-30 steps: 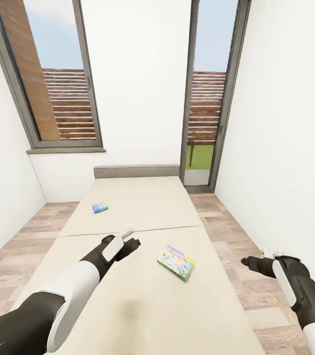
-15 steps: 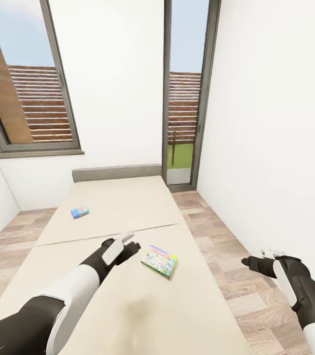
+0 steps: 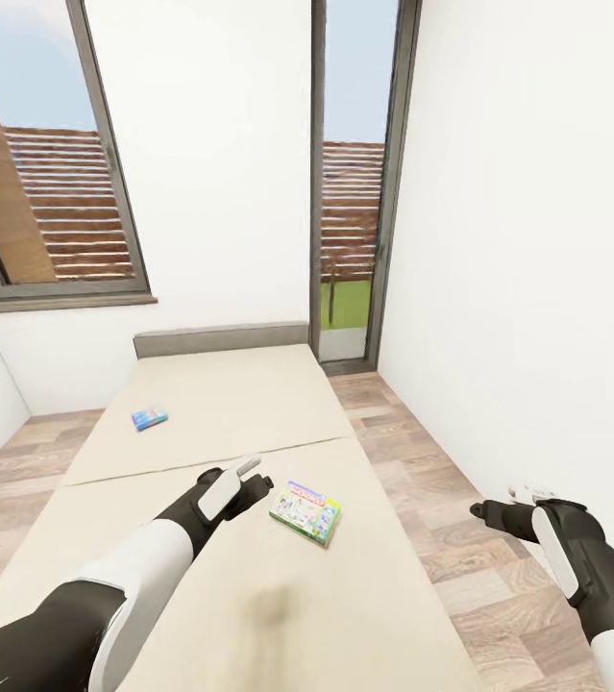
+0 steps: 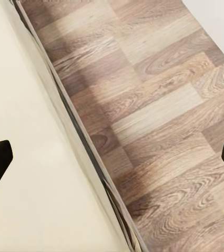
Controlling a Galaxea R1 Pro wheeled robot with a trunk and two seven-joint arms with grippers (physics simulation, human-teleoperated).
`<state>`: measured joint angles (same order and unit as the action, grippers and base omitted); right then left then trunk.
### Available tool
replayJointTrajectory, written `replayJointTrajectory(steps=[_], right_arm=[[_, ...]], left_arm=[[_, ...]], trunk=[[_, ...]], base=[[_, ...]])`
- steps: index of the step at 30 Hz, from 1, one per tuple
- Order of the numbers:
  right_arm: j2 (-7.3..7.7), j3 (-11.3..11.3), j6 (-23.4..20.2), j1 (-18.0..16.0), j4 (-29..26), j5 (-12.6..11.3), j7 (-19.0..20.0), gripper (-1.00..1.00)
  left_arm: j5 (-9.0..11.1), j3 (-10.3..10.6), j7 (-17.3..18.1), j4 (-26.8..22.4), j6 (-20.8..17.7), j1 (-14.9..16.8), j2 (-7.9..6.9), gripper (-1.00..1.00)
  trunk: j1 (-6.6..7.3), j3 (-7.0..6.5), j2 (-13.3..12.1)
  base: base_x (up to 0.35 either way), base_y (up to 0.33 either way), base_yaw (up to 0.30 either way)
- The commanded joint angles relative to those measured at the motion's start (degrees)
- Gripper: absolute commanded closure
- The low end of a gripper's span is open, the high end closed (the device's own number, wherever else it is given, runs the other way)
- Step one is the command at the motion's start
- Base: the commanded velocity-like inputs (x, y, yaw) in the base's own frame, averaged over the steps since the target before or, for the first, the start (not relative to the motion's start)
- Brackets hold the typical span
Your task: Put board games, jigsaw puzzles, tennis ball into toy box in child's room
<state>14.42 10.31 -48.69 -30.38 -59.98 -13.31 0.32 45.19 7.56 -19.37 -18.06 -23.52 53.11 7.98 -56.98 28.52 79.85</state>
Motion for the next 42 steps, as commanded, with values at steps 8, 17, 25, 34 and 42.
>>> replayJointTrajectory(steps=[8, 17, 25, 34, 42], right_arm=[[0.00, 0.1, -0.3, 0.0, 0.0, -0.2, 0.0, -1.00], [-0.03, 0.0, -0.3, 0.0, 0.0, -0.2, 0.0, -1.00], [-0.03, -0.2, -0.3, 0.0, 0.0, -0.2, 0.0, -1.00], [-0.08, -0.5, -2.0, 0.0, 0.0, -0.2, 0.0, -1.00], [-0.09, -0.7, -2.8, 0.0, 0.0, -0.1, 0.0, -1.00]], left_arm=[[0.6, 0.4, -0.6, -0.1, -0.1, 0.0, -0.08, -1.00], [0.6, 0.4, -0.6, -0.1, -0.1, 0.0, -0.11, -1.00], [0.6, 0.4, -0.6, -0.1, -0.1, -0.1, -0.15, -1.00], [0.6, 0.4, -0.6, -0.1, -0.2, -0.1, -0.21, -1.00], [0.6, 0.4, -0.6, -0.1, -0.1, -0.2, -0.23, -1.00]], trunk=[[1.76, -1.38, -3.2], [3.74, -2.99, -6.8], [5.50, -4.43, -10.0], [7.47, -6.05, -13.6], [9.23, -7.48, -16.8]], base=[[0.000, 0.000, -0.007], [0.000, 0.000, -0.001], [0.000, 0.000, 0.000], [0.000, 0.000, 0.000], [0.000, 0.000, 0.000]])
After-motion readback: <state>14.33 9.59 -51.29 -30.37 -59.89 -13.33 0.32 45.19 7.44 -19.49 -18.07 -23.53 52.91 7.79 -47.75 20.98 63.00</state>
